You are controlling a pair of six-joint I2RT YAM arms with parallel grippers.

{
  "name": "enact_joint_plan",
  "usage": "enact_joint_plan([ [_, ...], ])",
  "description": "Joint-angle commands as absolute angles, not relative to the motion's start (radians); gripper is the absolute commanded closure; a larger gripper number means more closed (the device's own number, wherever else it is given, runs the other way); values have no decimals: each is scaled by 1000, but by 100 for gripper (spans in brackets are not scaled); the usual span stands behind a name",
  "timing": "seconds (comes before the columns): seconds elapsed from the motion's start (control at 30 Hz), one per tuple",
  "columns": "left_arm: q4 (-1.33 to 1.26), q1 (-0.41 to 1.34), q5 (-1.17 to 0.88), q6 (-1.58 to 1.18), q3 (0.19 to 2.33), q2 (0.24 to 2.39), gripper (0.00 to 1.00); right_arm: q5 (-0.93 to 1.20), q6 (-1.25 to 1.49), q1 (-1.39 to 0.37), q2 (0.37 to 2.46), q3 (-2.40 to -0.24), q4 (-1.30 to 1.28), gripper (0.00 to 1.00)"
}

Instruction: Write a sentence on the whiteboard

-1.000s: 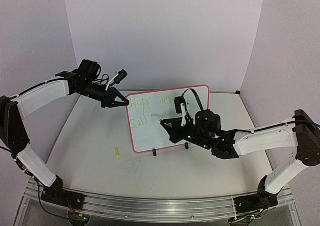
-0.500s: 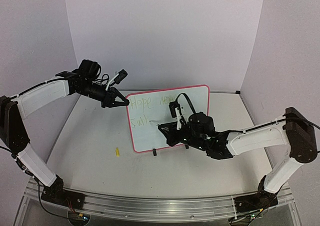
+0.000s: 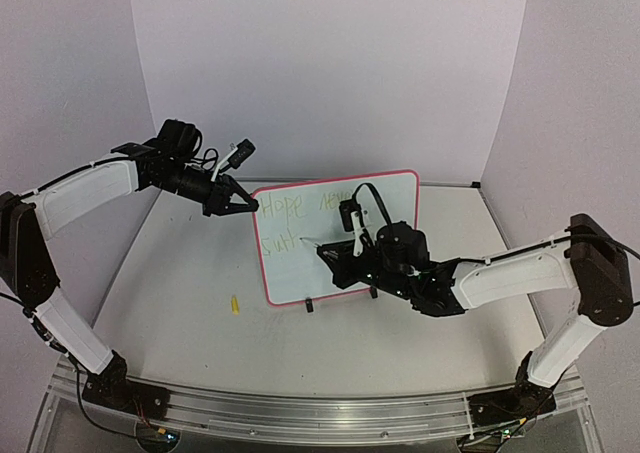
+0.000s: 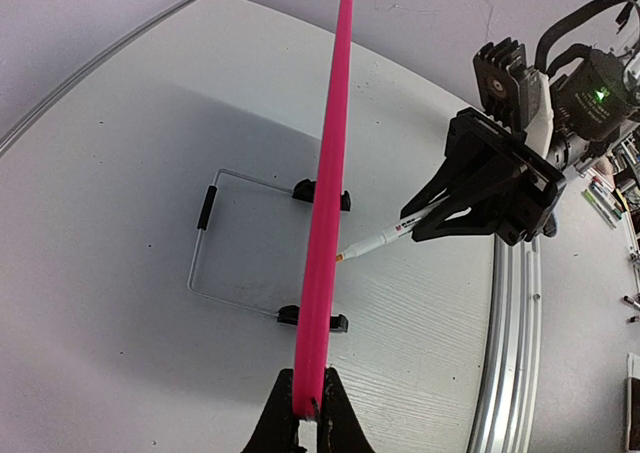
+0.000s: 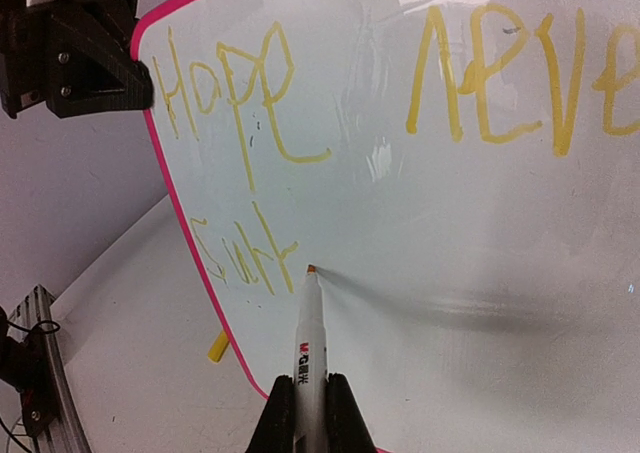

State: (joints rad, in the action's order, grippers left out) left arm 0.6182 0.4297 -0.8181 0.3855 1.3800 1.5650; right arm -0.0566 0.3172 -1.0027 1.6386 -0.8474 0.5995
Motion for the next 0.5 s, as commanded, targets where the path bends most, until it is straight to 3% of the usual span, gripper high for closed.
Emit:
enact_joint_plan([
  [0.0, 683, 459, -776, 406, 1370, 1600, 100, -120, 331, -991, 1619, -844, 594, 100],
  [0.47, 683, 459, -778, 406, 1370, 1600, 100, -142, 302, -987, 1567, -843, 578, 100],
])
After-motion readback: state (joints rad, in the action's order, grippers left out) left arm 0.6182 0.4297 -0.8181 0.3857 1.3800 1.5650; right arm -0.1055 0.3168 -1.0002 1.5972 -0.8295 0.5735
